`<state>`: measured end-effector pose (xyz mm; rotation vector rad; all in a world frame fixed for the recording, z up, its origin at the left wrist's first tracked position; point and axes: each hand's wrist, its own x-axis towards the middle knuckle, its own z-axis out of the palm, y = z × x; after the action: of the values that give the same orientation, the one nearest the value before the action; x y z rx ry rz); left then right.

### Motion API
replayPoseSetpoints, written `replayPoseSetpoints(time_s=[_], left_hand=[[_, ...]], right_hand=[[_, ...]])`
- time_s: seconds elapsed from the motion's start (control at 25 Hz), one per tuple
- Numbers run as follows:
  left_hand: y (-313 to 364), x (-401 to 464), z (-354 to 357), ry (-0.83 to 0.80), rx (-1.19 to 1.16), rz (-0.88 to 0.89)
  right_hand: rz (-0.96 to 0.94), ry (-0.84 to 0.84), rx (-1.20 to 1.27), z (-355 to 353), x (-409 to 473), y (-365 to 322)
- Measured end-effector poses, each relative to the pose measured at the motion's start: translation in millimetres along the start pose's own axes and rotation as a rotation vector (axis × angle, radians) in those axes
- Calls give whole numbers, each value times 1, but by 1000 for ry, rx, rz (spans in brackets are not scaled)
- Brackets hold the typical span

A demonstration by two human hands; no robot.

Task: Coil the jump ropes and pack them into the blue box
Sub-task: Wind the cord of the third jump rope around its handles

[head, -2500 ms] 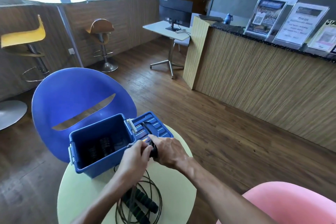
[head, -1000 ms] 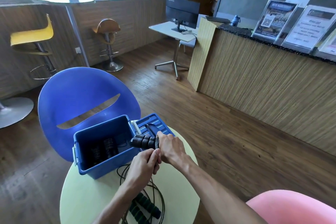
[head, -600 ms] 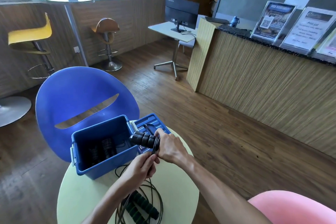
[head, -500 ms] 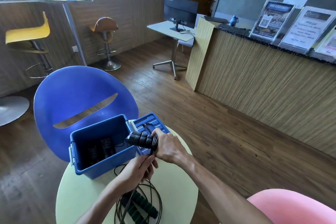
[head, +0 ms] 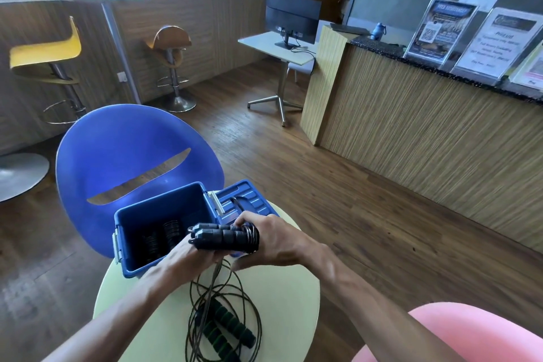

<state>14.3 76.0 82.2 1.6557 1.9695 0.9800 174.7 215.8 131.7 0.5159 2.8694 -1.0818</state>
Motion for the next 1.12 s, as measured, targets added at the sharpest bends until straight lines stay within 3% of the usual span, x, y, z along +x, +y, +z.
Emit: replayPoseSetpoints(time_s=[0.08, 0.28, 0.48, 0.64, 0.8, 0.88, 1.0, 1.12], left_hand=[[-6, 2, -6, -48, 22, -24], [-16, 18, -23, -205, 455, 350], [9, 32, -45, -83, 561, 486], [48, 30, -50, -83, 845, 657], [66, 20, -49, -112, 852, 560], [72, 16, -44, -78, 797, 401], [82, 7, -28, 77, 642, 98], [98, -5, -15, 263, 335, -175]], right_hand=[[-33, -15, -21, -2, -4, -8], [-115, -76, -203, -2, -14, -22], [-51, -124, -273, 7, -18, -24], [84, -134, -234, 12, -15, -23], [71, -60, -323, 7, -7, -24], [72, 61, -338, 5, -2, -19], [65, 245, -401, 6, 4, -6], [25, 370, -469, 8, 7, 4]])
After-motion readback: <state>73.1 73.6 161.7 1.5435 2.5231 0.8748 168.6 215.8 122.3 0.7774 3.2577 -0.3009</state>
